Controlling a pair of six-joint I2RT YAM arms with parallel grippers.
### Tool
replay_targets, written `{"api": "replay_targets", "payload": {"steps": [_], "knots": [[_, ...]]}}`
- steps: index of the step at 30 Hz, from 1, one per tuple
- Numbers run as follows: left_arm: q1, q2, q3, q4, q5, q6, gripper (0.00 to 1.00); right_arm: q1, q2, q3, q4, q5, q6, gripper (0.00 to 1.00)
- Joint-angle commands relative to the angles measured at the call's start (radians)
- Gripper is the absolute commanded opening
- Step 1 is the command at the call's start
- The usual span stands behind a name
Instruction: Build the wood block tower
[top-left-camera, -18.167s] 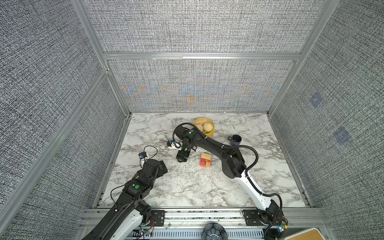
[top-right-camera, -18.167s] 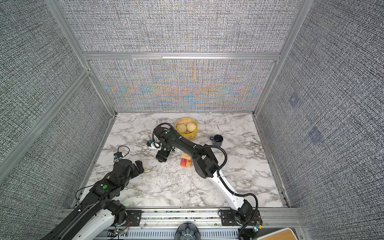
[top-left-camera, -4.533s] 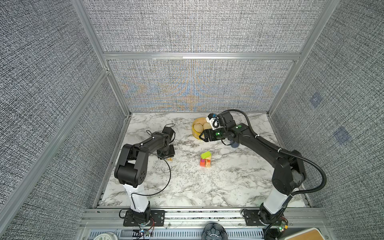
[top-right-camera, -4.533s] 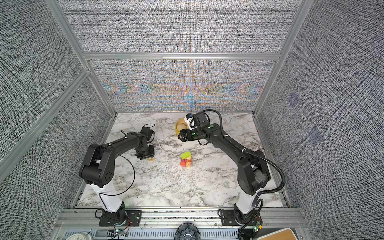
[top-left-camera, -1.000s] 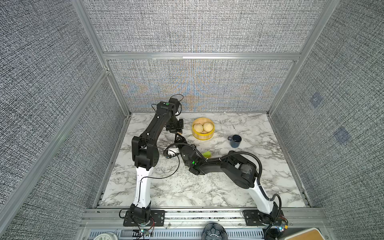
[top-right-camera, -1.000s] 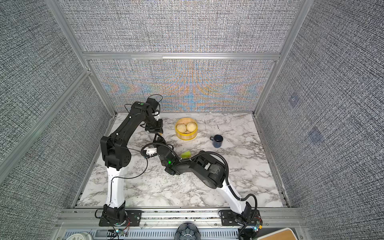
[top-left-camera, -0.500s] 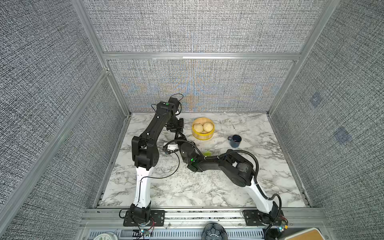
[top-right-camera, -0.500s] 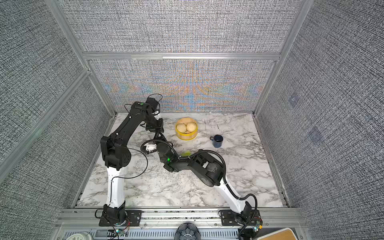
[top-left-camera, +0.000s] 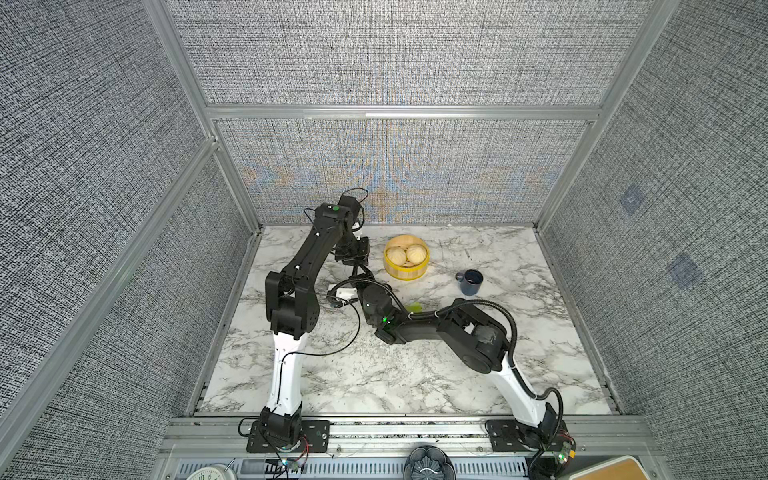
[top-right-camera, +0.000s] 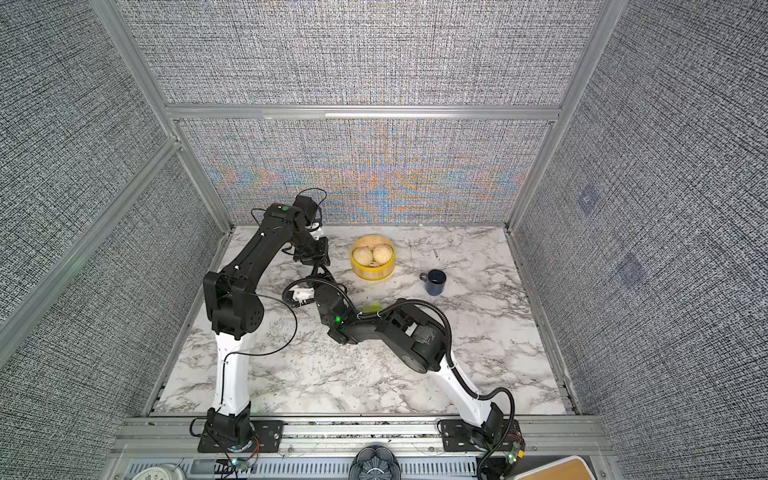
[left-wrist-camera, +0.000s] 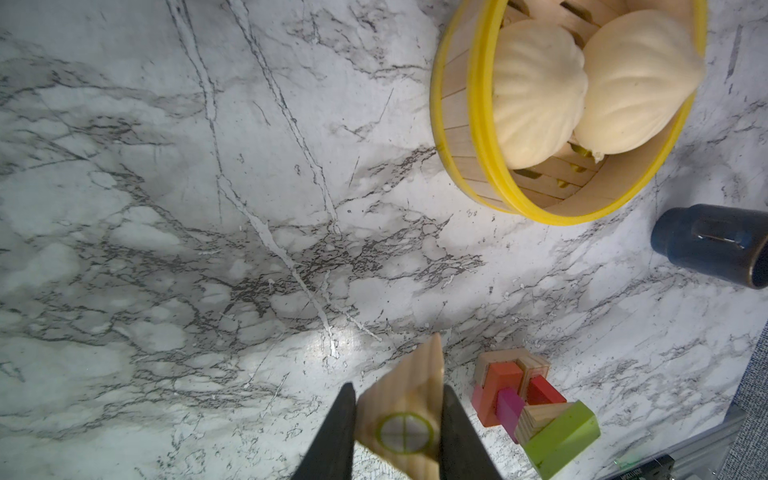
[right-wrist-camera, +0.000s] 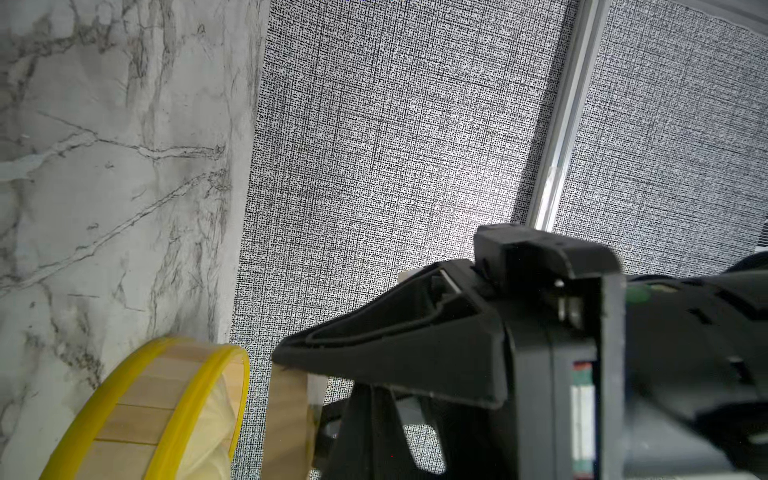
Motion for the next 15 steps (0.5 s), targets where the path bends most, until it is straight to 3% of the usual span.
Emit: {"api": "replay_targets", "payload": {"steps": [1, 11, 15], "knots": [[0.004, 0.012, 0.017, -0.027, 0.004, 0.007, 0.24, 0.011, -0.019, -0.021, 0.052, 0.007, 0.013, 0.0], [0.024, 0.024, 0.058, -0.032, 0.027, -0.003, 0.24, 0.053, -0.12, -0.127, 0.058, -0.01, 0.062, 0.0], [0.045, 0.01, 0.051, -0.021, 0.028, -0.012, 0.24, 0.071, -0.222, -0.202, -0.021, -0.025, 0.163, 0.0]]}}
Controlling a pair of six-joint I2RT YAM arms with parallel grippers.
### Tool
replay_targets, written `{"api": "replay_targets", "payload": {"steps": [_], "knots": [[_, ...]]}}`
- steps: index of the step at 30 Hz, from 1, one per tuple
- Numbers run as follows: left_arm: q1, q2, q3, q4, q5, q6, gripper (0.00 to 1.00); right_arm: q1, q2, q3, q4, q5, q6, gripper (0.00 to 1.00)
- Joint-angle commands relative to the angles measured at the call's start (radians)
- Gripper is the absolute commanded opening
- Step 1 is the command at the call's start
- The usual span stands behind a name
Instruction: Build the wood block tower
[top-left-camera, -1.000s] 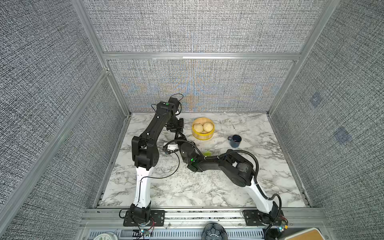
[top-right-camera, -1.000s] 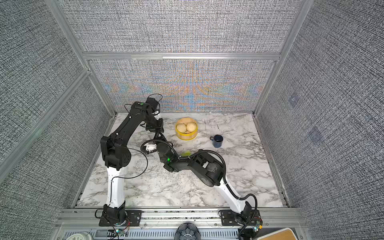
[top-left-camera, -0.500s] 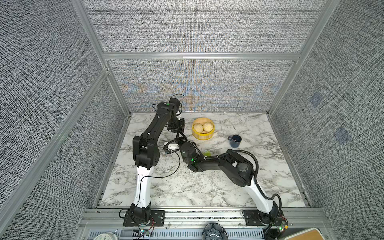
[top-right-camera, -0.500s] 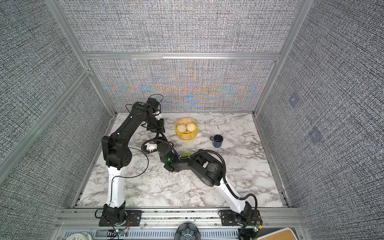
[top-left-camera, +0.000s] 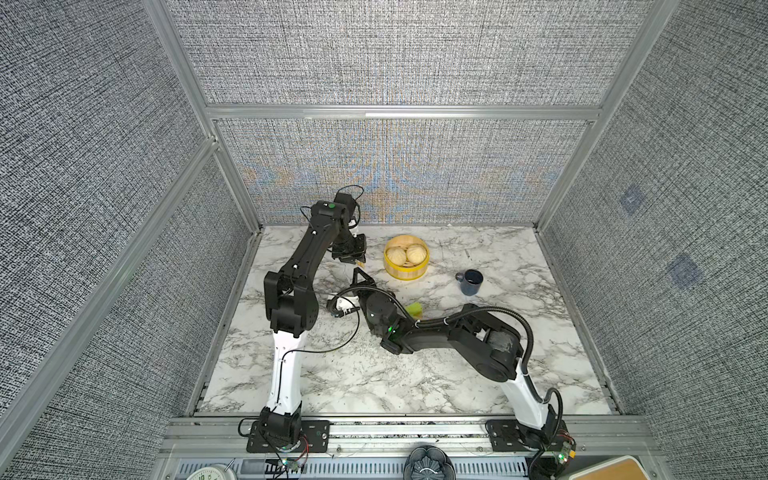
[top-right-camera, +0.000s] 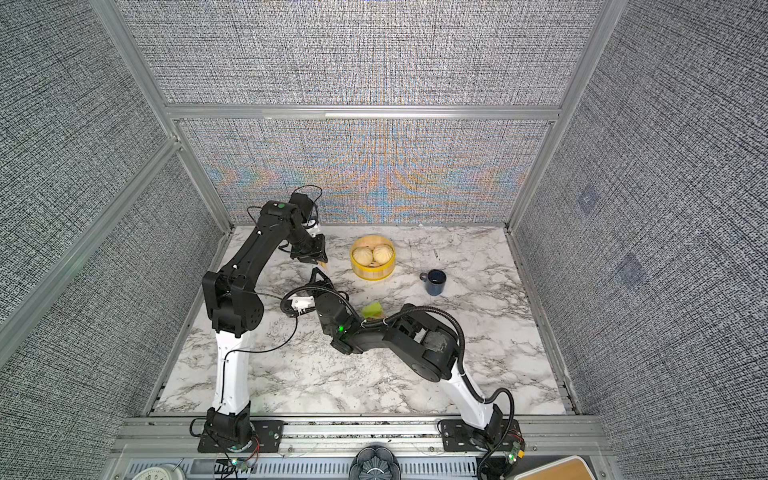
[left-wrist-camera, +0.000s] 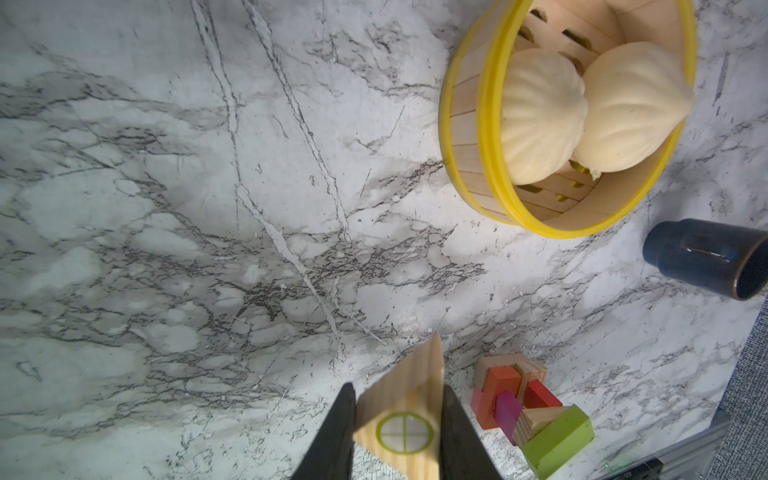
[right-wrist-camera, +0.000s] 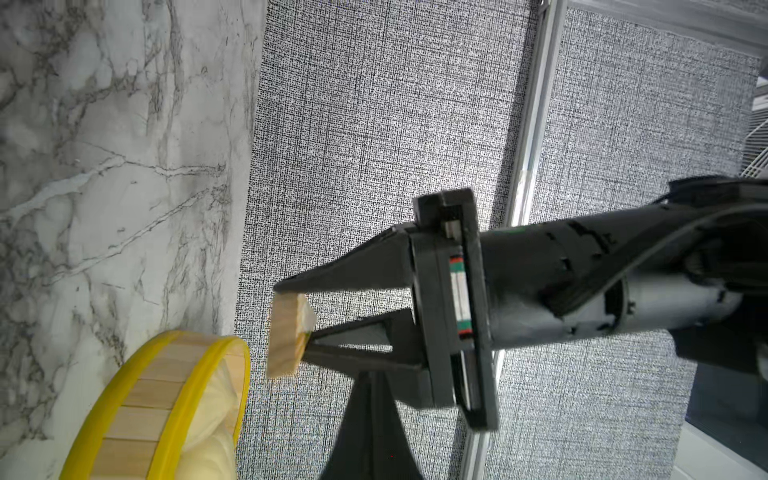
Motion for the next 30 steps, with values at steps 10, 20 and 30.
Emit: {"api": "replay_targets", "payload": {"steps": [10, 20, 30], "knots": [[0.051, -0.138, -0.112, 0.118, 0.064, -0.022, 0.24, -0.015, -0.557, -0.043, -0.848, -0.124, 0.847, 0.0], [0.043, -0.344, -0.416, 0.429, 0.113, 0.058, 0.2, -0.419, -0.77, 0.126, -1.347, -0.676, 1.611, 0.18], [-0.059, -0.467, -0.603, 0.663, 0.084, 0.339, 0.2, -0.701, -0.46, 0.414, -1.577, -1.231, 1.955, 0.52]]}}
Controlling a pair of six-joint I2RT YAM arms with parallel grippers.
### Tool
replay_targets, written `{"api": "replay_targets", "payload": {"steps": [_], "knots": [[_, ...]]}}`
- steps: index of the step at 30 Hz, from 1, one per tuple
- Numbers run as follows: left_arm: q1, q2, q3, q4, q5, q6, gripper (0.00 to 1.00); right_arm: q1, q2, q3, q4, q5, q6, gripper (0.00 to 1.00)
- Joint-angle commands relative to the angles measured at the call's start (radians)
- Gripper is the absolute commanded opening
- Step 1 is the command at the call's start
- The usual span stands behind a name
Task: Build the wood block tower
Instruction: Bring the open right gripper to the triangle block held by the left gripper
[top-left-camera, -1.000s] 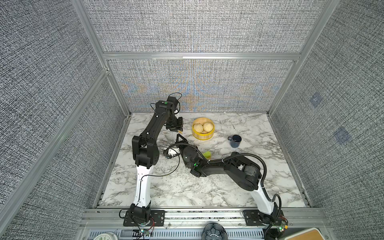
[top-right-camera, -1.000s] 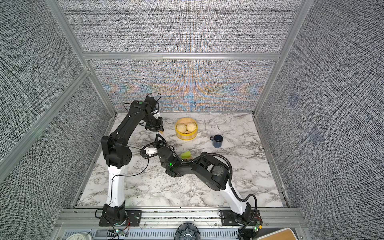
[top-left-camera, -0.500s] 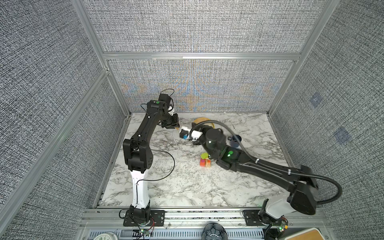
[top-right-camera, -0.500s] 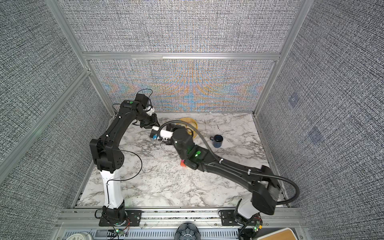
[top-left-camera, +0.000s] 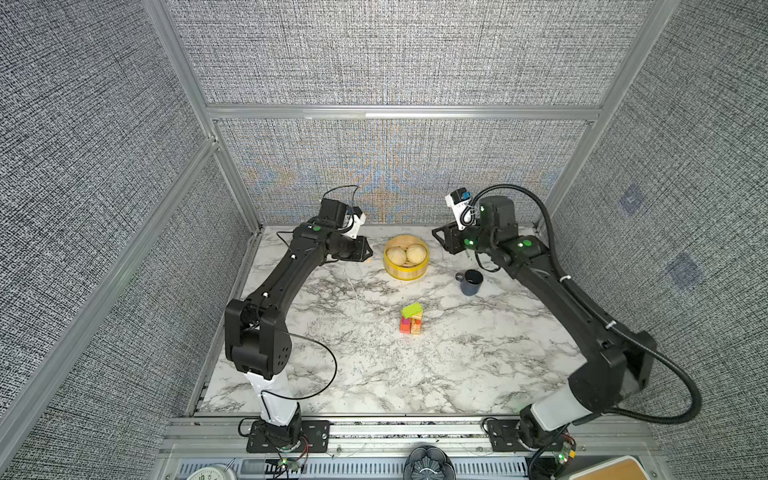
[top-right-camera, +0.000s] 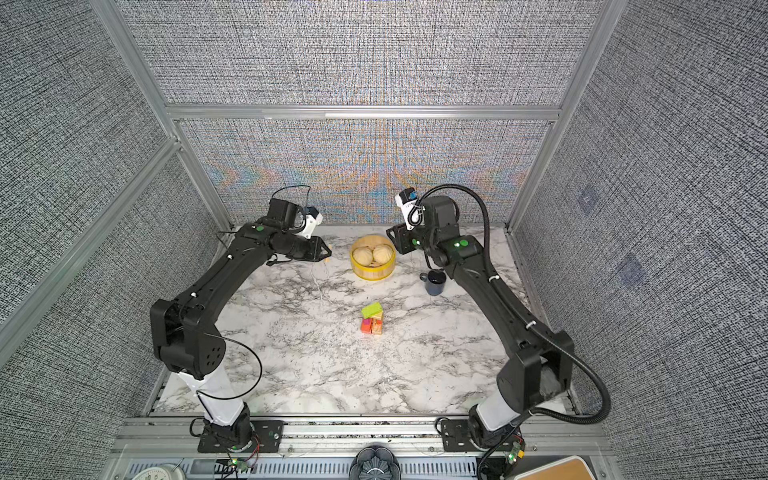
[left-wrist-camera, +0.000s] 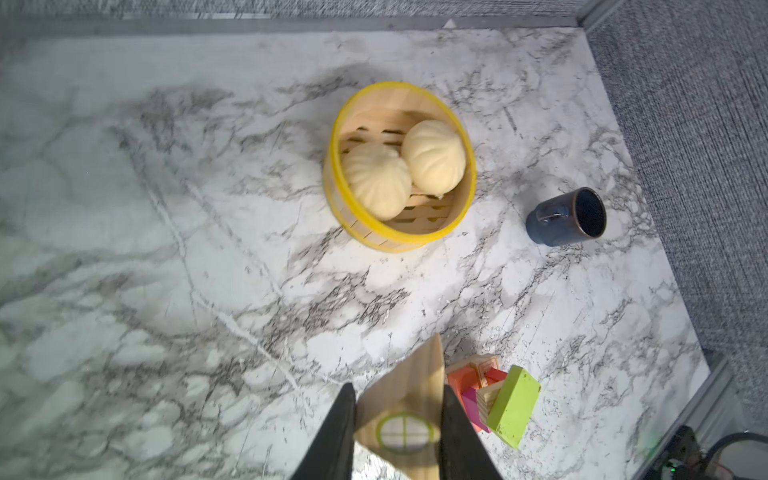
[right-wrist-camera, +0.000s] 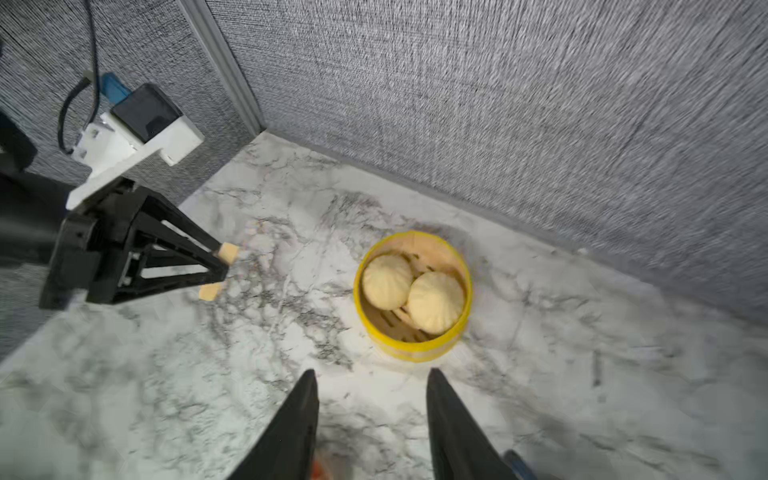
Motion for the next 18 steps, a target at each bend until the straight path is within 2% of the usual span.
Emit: {"api": "replay_targets", "payload": {"steps": [1, 4, 10, 18], "knots": [[-0.022, -0.001, -0.004, 0.081, -0.045, 0.14, 0.2, -0.019, 0.082, 0.092, -0.114, -0.247, 0.145, 0.53], [-0.045, -0.004, -0.033, 0.129, -0.076, 0.194, 0.2, -0.03, 0.157, 0.176, -0.148, -0.282, 0.179, 0.57], [-0.057, 0.013, -0.043, 0.208, -0.088, 0.225, 0.2, -0.046, 0.297, 0.34, -0.199, -0.325, 0.252, 0.58], [-0.063, 0.108, 0.083, 0.205, -0.064, 0.242, 0.2, -0.05, 0.424, 0.443, -0.17, -0.385, 0.344, 0.58]]}}
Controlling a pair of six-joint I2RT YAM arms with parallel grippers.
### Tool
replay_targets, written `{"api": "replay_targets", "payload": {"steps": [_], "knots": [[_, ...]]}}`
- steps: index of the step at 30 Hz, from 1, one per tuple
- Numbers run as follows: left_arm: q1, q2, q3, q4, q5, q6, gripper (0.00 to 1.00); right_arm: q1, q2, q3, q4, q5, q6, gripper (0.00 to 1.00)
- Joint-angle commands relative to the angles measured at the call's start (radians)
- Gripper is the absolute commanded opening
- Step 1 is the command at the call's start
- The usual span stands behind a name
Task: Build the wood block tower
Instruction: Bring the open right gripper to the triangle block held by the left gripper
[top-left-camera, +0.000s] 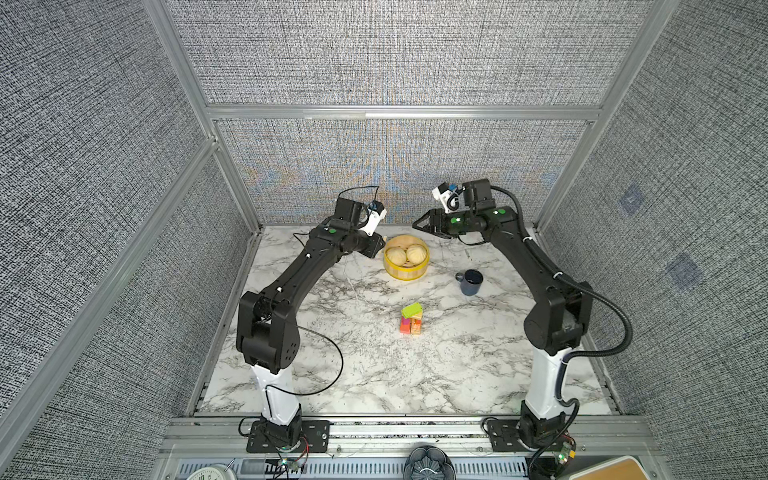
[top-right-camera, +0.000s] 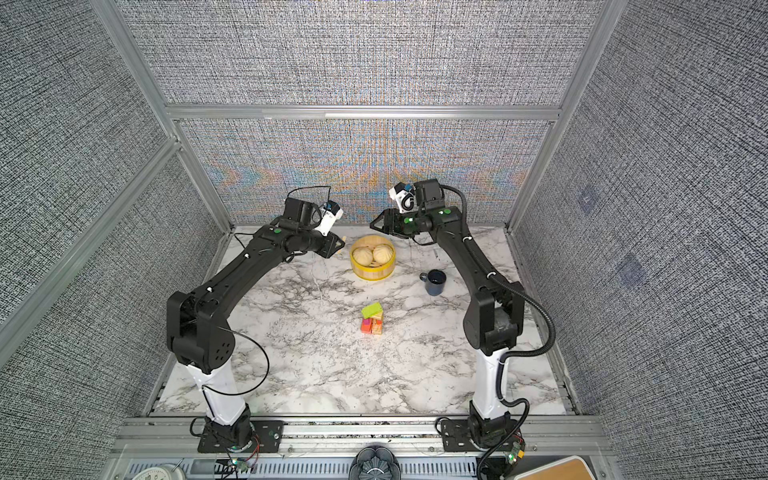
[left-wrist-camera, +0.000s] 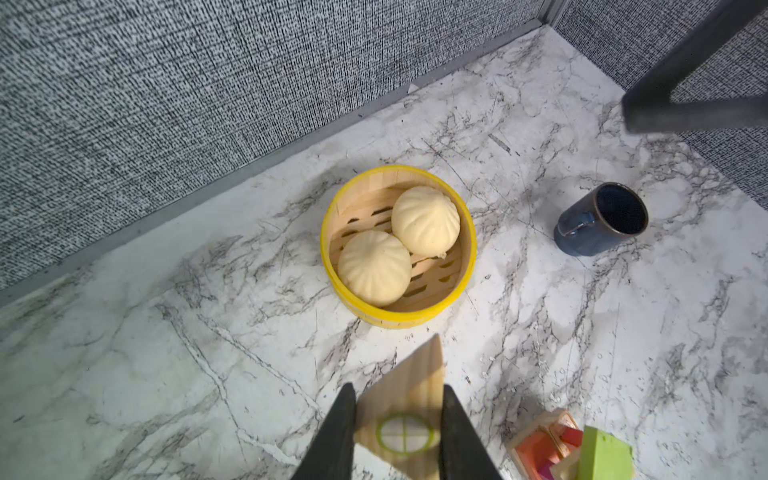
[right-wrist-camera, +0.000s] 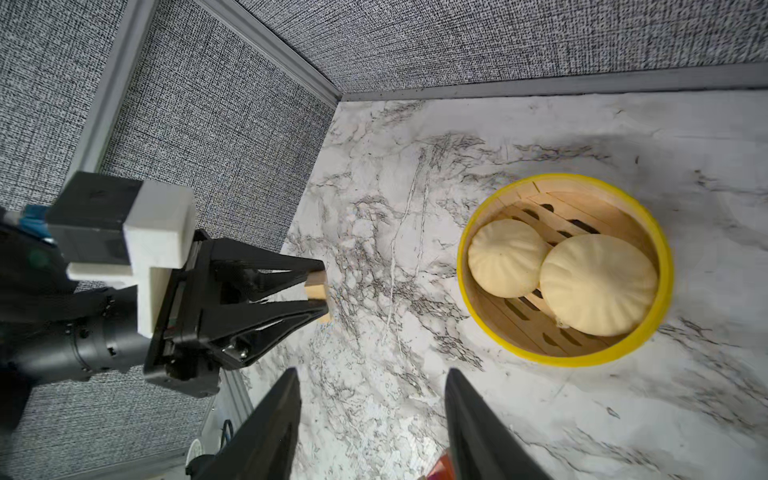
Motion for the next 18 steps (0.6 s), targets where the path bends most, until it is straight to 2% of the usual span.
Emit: {"api": "replay_targets", "payload": {"steps": [1, 8, 18], "knots": [[-0.005, 0.031, 0.044, 0.029, 0.019, 0.028, 0.2, 0.001, 0.034, 0.045, -0.009, -0.04, 0.044, 0.58], [-0.036, 0.084, 0.113, 0.021, 0.028, 0.073, 0.2, 0.002, 0.13, 0.167, -0.029, -0.057, 0.043, 0.68], [-0.055, 0.232, 0.327, -0.166, 0.106, 0.148, 0.2, 0.001, 0.242, 0.353, -0.173, -0.095, -0.024, 0.62]]}}
